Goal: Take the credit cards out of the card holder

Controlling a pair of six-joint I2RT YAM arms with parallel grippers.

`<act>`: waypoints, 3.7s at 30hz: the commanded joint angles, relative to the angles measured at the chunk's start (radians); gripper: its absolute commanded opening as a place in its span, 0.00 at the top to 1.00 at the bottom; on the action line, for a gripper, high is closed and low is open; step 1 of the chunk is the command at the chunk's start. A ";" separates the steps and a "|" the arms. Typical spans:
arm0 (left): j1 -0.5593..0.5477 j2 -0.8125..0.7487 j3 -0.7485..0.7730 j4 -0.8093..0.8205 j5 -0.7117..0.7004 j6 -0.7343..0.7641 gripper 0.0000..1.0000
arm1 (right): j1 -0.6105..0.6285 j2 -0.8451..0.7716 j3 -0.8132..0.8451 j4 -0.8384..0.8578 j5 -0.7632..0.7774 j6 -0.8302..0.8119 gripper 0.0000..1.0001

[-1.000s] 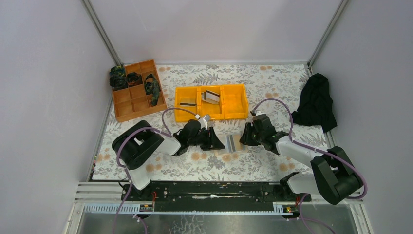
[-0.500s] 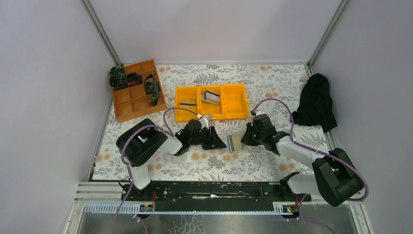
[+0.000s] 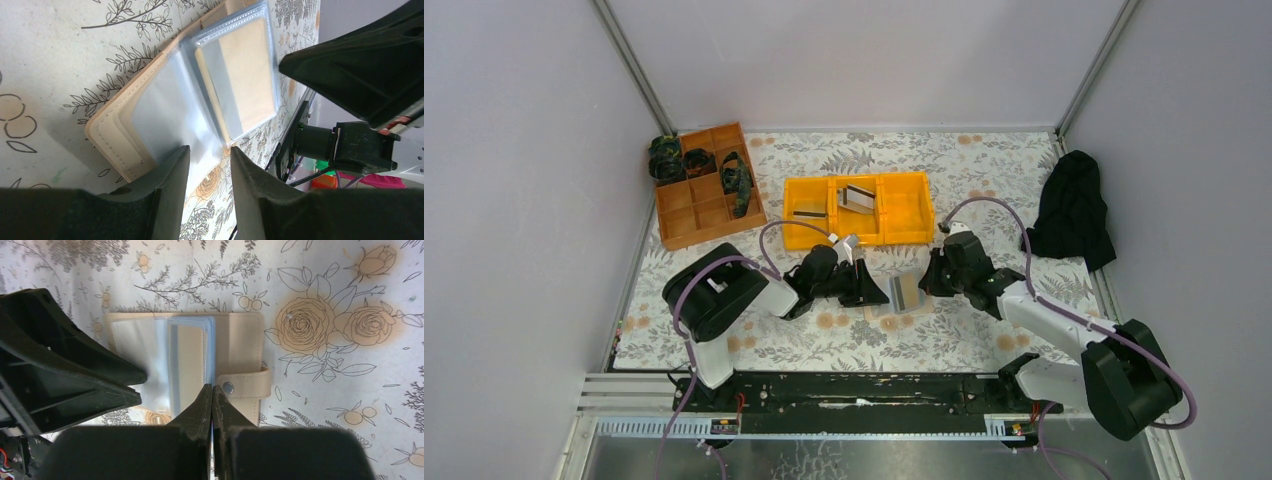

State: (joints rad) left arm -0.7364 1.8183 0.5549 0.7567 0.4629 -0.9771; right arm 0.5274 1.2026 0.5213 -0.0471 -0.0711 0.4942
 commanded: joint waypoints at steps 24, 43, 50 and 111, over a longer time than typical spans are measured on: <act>0.002 -0.081 -0.045 -0.158 -0.099 0.069 0.56 | 0.043 0.083 0.065 0.007 0.065 -0.034 0.64; 0.001 -0.035 -0.029 -0.132 -0.076 0.059 0.57 | 0.043 0.142 0.041 0.079 0.006 -0.025 0.61; 0.002 -0.019 -0.020 -0.130 -0.068 0.060 0.57 | 0.043 0.085 0.051 0.077 -0.054 -0.011 0.64; 0.003 -0.331 -0.036 -0.407 -0.329 0.183 0.55 | 0.278 0.203 0.252 0.034 0.042 -0.014 0.51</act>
State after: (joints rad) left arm -0.7387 1.4662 0.5110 0.3332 0.1356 -0.8120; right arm 0.7944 1.4017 0.7284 -0.0250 -0.0425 0.4904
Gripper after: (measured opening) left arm 0.448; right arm 0.490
